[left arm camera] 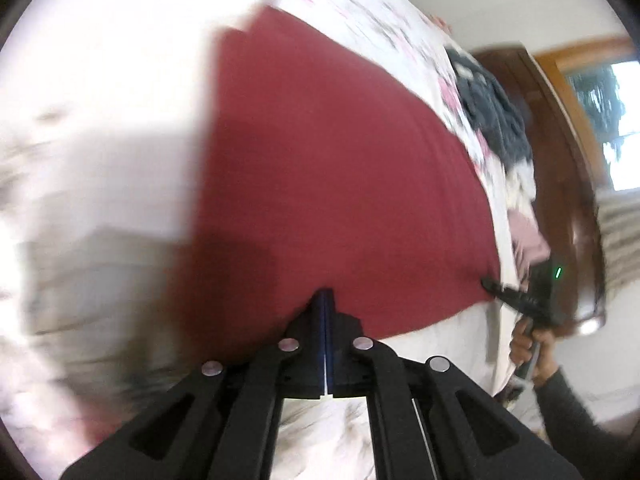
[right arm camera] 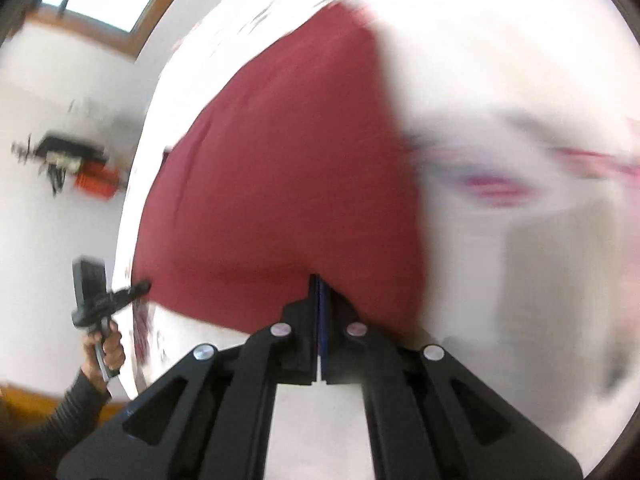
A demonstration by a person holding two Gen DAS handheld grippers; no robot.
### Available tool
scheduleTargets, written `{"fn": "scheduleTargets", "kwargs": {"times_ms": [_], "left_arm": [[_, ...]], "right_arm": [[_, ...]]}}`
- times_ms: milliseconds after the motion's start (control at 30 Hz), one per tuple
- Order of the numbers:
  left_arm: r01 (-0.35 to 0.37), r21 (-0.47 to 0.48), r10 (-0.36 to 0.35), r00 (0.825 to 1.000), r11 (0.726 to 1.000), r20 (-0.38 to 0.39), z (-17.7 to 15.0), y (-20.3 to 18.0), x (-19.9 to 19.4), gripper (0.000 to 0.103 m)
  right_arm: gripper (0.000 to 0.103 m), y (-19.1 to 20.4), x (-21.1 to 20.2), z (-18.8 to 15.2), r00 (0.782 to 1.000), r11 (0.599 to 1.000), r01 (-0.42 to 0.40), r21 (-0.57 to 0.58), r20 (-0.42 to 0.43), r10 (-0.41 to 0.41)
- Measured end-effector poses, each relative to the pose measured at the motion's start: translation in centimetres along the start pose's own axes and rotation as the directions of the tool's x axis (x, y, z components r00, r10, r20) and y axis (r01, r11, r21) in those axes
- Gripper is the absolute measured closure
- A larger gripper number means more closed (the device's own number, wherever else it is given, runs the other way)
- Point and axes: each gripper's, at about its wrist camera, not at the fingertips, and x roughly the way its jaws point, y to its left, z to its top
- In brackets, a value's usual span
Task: Fold small clothes
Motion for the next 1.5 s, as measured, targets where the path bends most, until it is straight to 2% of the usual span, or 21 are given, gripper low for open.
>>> {"fn": "scheduleTargets", "kwargs": {"times_ms": [67, 100, 133, 167, 200, 233, 267, 300, 367, 433, 467, 567, 700, 800, 933, 1100, 1167, 1267, 1400, 1467, 1500], "left_arm": [[-0.007, -0.076, 0.01, 0.999, 0.997, 0.043, 0.1, 1.8, -1.9, 0.101], [-0.018, -0.109, 0.024, 0.998, 0.994, 0.061, 0.3, 2.6, -2.8, 0.101], [-0.024, -0.15, 0.037, 0.995, 0.988, 0.088, 0.4, 3.4, -4.2, 0.092], [-0.022, -0.174, 0.041, 0.993, 0.985, 0.108, 0.6, 3.7, -5.2, 0.089], [-0.005, -0.189, 0.028, 0.992, 0.982, 0.122, 0.7, 4.0, -6.4, 0.082], [0.005, -0.195, 0.021, 0.992, 0.981, 0.128, 0.7, 3.9, -7.0, 0.072], [0.009, -0.197, 0.018, 0.991, 0.98, 0.135, 0.7, 3.6, -7.8, 0.065], [0.014, -0.197, 0.014, 0.99, 0.98, 0.141, 0.7, 3.3, -8.3, 0.052], [0.045, -0.192, -0.014, 0.987, 0.98, 0.159, 0.7, 2.7, -9.3, 0.049], [0.085, -0.189, -0.052, 0.984, 0.978, 0.171, 0.5, 2.2, -9.7, 0.044], [0.106, -0.193, -0.071, 0.982, 0.975, 0.177, 0.3, 2.2, -9.8, 0.042], [0.134, -0.204, -0.099, 0.98, 0.97, 0.172, 0.1, 2.2, -9.4, 0.039], [0.163, -0.19, -0.132, 0.978, 0.968, 0.164, -0.9, 2.8, -9.5, 0.039], [0.207, -0.214, -0.17, 0.969, 0.955, 0.179, -1.3, 3.7, -9.4, 0.039], [0.264, -0.243, -0.219, 0.956, 0.934, 0.197, -1.2, 5.2, -9.2, 0.039], [0.275, -0.27, -0.223, 0.953, 0.923, 0.206, -0.3, 6.2, -8.8, 0.037], [0.285, -0.281, -0.229, 0.949, 0.916, 0.215, -0.2, 6.3, -8.8, 0.037], [0.332, -0.272, -0.271, 0.933, 0.903, 0.238, 0.1, 6.0, -9.0, 0.035], [0.358, -0.278, -0.297, 0.925, 0.891, 0.239, 0.9, 6.0, -8.5, 0.033], [0.361, -0.28, -0.302, 0.925, 0.89, 0.23, 1.8, 6.2, -7.8, 0.032], [0.354, -0.282, -0.297, 0.928, 0.892, 0.226, 2.3, 6.4, -7.5, 0.032]], "right_arm": [[0.103, -0.8, -2.3, -0.4, 0.994, 0.996, 0.089, 0.015, 0.055, -0.09], [0.097, -0.1, -3.4, -0.6, 0.986, 0.99, 0.142, 0.002, 0.083, -0.142], [0.094, 0.9, -4.1, -0.9, 0.977, 0.981, 0.194, -0.02, 0.099, -0.191], [0.094, 3.2, -4.8, -1.6, 0.965, 0.966, 0.242, -0.088, 0.125, -0.23], [0.087, 5.5, -5.1, -2.3, 0.957, 0.949, 0.273, -0.158, 0.148, -0.25], [0.072, 7.4, -5.5, -3.2, 0.944, 0.919, 0.318, -0.233, 0.167, -0.284], [0.064, 11.3, -4.4, -5.0, 0.925, 0.86, 0.376, -0.344, 0.194, -0.327], [0.051, 14.9, -3.6, -6.4, 0.911, 0.793, 0.411, -0.449, 0.229, -0.343], [0.041, 20.8, -1.1, -9.9, 0.888, 0.651, 0.458, -0.605, 0.285, -0.36], [0.038, 25.5, 2.7, -14.3, 0.873, 0.485, 0.477, -0.733, 0.331, -0.358], [0.038, 28.2, 5.4, -16.8, 0.856, 0.374, 0.499, -0.782, 0.377, -0.355], [0.035, 32.6, 11.2, -21.1, 0.842, 0.195, 0.504, -0.841, 0.43, -0.325], [0.031, 35.2, 15.9, -22.7, 0.81, 0.02, 0.532, -0.846, 0.502, -0.303], [0.033, 36.2, 18.6, -22.9, 0.782, -0.071, 0.546, -0.835, 0.538, -0.313], [0.035, 36.7, 21.6, -23.0, 0.753, -0.136, 0.551, -0.823, 0.562, -0.342], [0.036, 37.1, 23.9, -21.8, 0.747, -0.127, 0.559, -0.82, 0.564, -0.352], [0.036, 37.3, 24.7, -21.4, 0.733, -0.147, 0.573, -0.806, 0.585, -0.348], [0.036, 36.9, 24.8, -20.8, 0.718, -0.174, 0.587, -0.791, 0.608, -0.34], [0.044, 37.3, 25.8, -19.3, 0.704, -0.207, 0.599, -0.773, 0.632, -0.324], [0.051, 37.4, 26.5, -18.7, 0.702, -0.223, 0.597, -0.771, 0.637, -0.319], [0.058, 37.4, 27.0, -18.1, 0.708, -0.219, 0.589, -0.778, 0.627, -0.326]]}}
